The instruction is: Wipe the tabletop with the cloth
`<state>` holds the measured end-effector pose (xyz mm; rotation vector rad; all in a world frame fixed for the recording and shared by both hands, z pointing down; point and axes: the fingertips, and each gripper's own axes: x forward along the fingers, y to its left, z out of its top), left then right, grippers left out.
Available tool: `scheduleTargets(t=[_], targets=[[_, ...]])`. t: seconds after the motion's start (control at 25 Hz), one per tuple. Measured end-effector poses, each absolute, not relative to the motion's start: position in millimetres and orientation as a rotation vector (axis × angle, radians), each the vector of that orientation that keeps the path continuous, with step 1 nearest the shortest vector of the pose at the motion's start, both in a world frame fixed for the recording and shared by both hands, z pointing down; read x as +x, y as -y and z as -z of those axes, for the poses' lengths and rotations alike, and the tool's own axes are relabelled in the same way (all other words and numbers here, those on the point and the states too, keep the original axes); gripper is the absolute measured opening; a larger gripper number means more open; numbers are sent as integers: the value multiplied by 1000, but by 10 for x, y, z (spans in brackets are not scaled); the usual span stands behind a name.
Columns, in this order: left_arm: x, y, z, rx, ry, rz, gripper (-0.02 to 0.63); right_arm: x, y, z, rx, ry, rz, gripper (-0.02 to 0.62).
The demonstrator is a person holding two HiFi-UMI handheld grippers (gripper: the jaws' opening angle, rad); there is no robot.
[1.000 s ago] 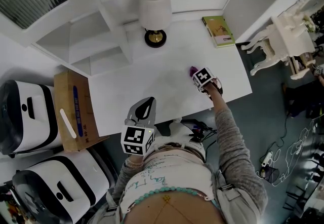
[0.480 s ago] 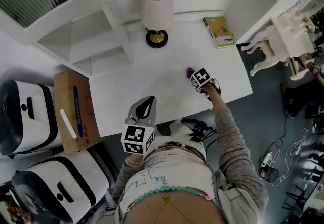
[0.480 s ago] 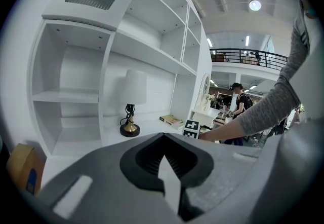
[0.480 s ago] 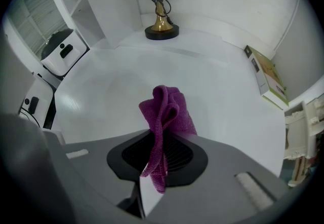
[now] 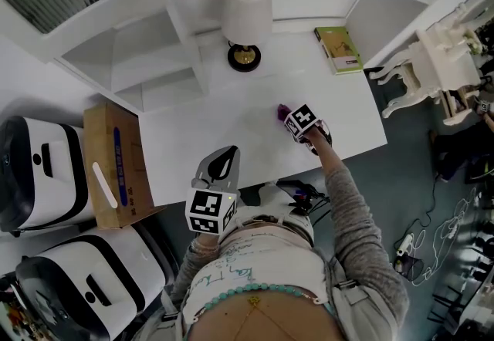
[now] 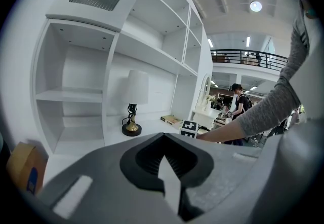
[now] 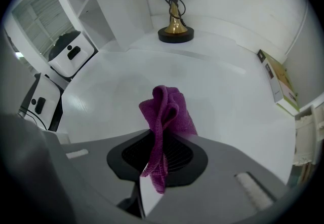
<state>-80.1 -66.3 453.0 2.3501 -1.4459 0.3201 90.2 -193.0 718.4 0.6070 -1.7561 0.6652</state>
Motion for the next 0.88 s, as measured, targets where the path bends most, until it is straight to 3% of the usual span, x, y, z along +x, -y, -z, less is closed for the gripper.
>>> scheduleTargets(t=[0.88], targets=[[-1070, 484, -4517, 2312, 1504, -304, 2, 308, 1723, -7163, 495, 1814, -658, 80]])
